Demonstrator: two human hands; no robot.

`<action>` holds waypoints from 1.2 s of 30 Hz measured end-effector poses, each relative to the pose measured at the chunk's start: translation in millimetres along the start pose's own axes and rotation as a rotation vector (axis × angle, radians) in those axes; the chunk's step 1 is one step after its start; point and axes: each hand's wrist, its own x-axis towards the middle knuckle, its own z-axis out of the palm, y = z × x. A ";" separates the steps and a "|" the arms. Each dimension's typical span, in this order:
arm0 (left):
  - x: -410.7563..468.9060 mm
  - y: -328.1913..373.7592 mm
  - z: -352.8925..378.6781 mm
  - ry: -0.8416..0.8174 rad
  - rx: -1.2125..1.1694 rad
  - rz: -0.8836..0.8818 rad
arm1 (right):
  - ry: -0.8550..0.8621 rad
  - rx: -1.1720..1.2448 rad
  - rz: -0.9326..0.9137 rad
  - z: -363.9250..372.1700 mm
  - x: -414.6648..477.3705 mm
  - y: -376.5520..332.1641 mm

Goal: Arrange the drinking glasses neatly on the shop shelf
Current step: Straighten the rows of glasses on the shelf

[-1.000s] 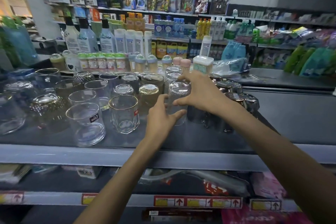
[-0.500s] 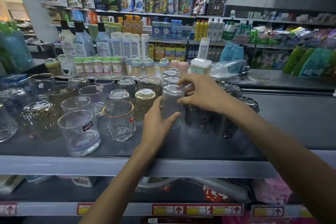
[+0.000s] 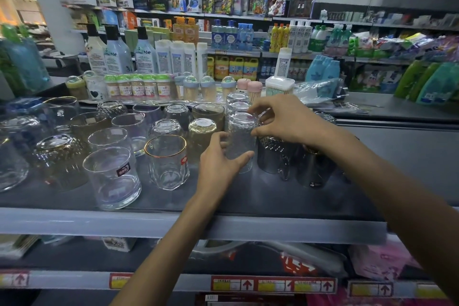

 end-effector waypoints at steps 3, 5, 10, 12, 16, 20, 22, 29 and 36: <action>-0.1 -2.2 0.4 -0.013 0.010 0.004 | -0.021 -0.017 -0.003 -1.9 -0.2 0.7; -0.2 -0.6 0.4 -0.013 0.006 0.004 | -0.027 -0.038 -0.012 -3.1 0.0 -1.4; 0.5 -0.4 0.8 -0.020 0.008 0.023 | -0.105 -0.130 -0.042 -4.0 1.7 -13.4; 0.3 -1.9 1.1 -0.017 0.001 0.026 | -0.145 -0.174 -0.047 -1.4 2.7 -16.2; -0.7 -6.9 1.9 -0.014 -0.028 0.053 | -0.143 -0.187 -0.035 4.5 1.9 -13.8; -1.8 -7.0 2.1 -0.002 -0.030 0.072 | -0.143 -0.181 -0.047 6.5 0.3 -14.1; -3.5 -5.7 1.6 0.006 -0.037 0.087 | -0.128 -0.173 -0.058 8.5 -1.4 -15.1; -6.4 -2.8 -0.2 0.004 0.001 0.079 | -0.064 -0.230 -0.153 19.4 -4.4 -9.1; -27.3 6.9 -15.3 0.049 0.277 0.134 | 0.114 -0.260 -0.332 25.1 -23.9 -2.1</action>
